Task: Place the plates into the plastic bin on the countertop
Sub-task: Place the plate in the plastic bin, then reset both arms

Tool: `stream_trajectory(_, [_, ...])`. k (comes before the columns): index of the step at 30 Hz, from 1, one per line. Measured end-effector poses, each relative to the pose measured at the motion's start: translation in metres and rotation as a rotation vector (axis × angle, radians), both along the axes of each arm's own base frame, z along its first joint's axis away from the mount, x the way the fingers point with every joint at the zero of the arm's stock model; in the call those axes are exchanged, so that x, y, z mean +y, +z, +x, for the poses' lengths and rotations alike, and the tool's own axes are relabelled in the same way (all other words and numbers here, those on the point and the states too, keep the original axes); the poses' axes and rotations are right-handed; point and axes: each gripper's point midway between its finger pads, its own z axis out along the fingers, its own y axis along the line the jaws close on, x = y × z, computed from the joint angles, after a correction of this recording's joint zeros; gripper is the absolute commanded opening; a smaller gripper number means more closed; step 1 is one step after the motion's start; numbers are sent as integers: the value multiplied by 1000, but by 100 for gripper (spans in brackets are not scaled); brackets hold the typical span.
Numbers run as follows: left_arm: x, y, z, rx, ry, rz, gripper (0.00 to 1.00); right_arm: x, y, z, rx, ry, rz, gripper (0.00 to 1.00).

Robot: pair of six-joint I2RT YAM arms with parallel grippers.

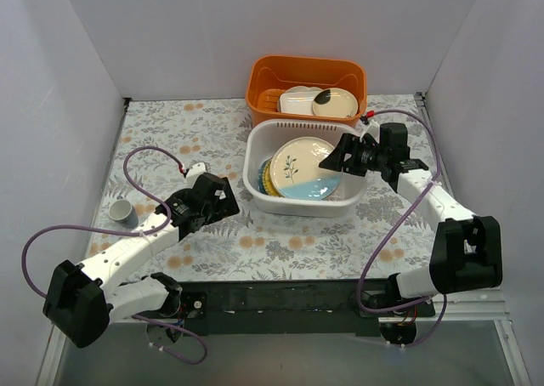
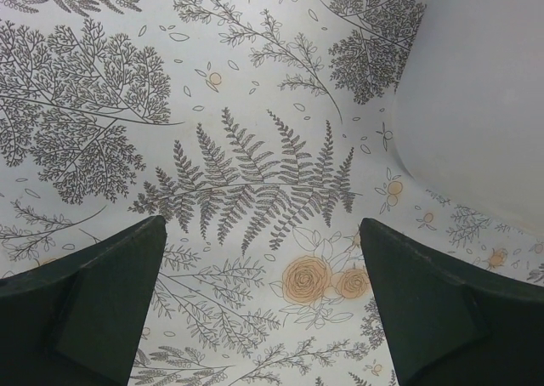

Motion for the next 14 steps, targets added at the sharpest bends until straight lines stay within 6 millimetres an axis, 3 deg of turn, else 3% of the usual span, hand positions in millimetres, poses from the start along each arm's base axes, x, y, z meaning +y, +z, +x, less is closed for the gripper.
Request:
stream_trajectory(3, [-2, 2, 2, -8, -11, -5, 98, -4, 10, 2, -45, -17, -35, 98])
stream_trajectory(10, [-6, 9, 6, -45, -32, -19, 98, -34, 18, 10, -102, -143, -160, 98])
stream_trajectory(14, [-14, 23, 11, -97, -71, -61, 98, -47, 39, 9, -181, -199, -205, 98])
